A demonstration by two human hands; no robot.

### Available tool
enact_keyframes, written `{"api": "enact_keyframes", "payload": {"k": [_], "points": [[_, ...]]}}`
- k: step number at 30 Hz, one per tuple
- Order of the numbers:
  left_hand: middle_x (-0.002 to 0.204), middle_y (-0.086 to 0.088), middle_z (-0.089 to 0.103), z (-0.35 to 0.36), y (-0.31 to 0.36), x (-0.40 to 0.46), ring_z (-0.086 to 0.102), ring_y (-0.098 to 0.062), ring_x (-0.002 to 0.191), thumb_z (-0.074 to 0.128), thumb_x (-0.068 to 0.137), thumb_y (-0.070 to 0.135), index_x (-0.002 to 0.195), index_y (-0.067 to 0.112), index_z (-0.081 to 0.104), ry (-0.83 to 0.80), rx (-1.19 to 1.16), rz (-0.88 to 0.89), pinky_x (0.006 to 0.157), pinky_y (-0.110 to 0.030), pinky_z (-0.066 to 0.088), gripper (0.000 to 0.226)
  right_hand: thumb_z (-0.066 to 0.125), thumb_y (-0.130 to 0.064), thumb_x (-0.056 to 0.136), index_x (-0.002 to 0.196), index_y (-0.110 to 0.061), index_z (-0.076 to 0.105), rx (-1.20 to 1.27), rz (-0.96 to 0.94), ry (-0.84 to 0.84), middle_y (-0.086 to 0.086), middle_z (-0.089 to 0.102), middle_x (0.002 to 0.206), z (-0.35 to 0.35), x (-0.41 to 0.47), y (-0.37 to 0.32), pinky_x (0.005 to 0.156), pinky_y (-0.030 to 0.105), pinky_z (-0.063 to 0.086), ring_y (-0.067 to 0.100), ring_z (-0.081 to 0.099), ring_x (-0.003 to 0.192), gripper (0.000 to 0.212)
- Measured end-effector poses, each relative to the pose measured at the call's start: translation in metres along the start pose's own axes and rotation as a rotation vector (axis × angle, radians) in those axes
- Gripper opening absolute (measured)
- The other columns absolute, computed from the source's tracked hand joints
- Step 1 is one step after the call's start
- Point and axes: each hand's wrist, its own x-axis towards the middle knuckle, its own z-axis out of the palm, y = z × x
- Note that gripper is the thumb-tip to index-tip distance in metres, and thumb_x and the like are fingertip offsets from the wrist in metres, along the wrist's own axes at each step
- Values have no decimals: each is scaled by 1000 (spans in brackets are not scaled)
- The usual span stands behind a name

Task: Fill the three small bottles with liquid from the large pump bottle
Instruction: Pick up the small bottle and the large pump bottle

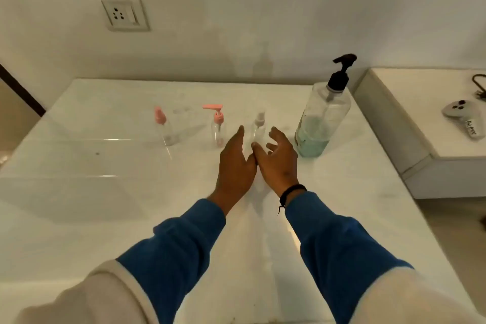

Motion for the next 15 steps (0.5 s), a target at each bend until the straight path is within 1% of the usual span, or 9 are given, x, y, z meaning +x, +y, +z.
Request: {"api": "enact_keyframes", "payload": {"k": [2, 5, 7, 9, 11, 13, 15], "points": [[158, -7, 38, 4, -3, 9, 37, -22, 145, 54, 102, 13, 154, 12, 31, -2, 1, 5, 118, -41, 34, 58, 68, -26, 98, 152, -15, 43, -17, 7, 36, 0, 53, 149, 4, 8, 0, 101, 24, 47, 18, 58, 127, 60], [156, -7, 42, 8, -4, 17, 41, -21, 143, 51, 103, 14, 153, 12, 34, 1, -16, -24, 117, -38, 36, 53, 66, -24, 99, 148, -17, 50, -8, 4, 63, -1, 58, 145, 9, 15, 0, 98, 24, 48, 17, 62, 121, 52], [150, -7, 50, 9, -7, 17, 47, -20, 138, 51, 103, 14, 151, 12, 40, 13, -21, -12, 114, -36, 40, 49, 65, -22, 99, 145, -17, 53, -25, -19, 66, -1, 61, 140, 12, 18, 1, 95, 24, 49, 18, 65, 115, 48], [143, -6, 57, 9, -7, 17, 55, -18, 131, 51, 103, 13, 148, 11, 46, 11, -32, 2, 110, -35, 45, 45, 65, -20, 99, 142, -17, 55, -27, -29, 65, -1, 63, 137, 12, 17, -1, 91, 21, 48, 18, 66, 111, 45], [143, -6, 58, 8, -5, 14, 57, -19, 129, 50, 103, 13, 148, 9, 46, 8, -47, -28, 108, -33, 46, 45, 65, -19, 99, 141, -16, 56, -30, -26, 63, -1, 64, 136, 11, 13, -2, 89, 19, 46, 16, 66, 107, 43], [145, -8, 55, 5, 1, 5, 54, -21, 132, 50, 103, 13, 148, 8, 45, 8, -36, -62, 108, -26, 43, 46, 63, -19, 100, 141, -16, 57, -40, -21, 54, 0, 64, 136, 10, 5, -3, 89, 18, 44, 11, 62, 102, 41], [146, -9, 54, -2, 6, -7, 53, -21, 132, 51, 103, 13, 148, 7, 45, 18, -22, -88, 102, -12, 38, 46, 61, -17, 101, 141, -15, 57, -44, -13, 45, 1, 64, 136, 9, -7, -3, 90, 17, 44, 9, 60, 100, 40]]}}
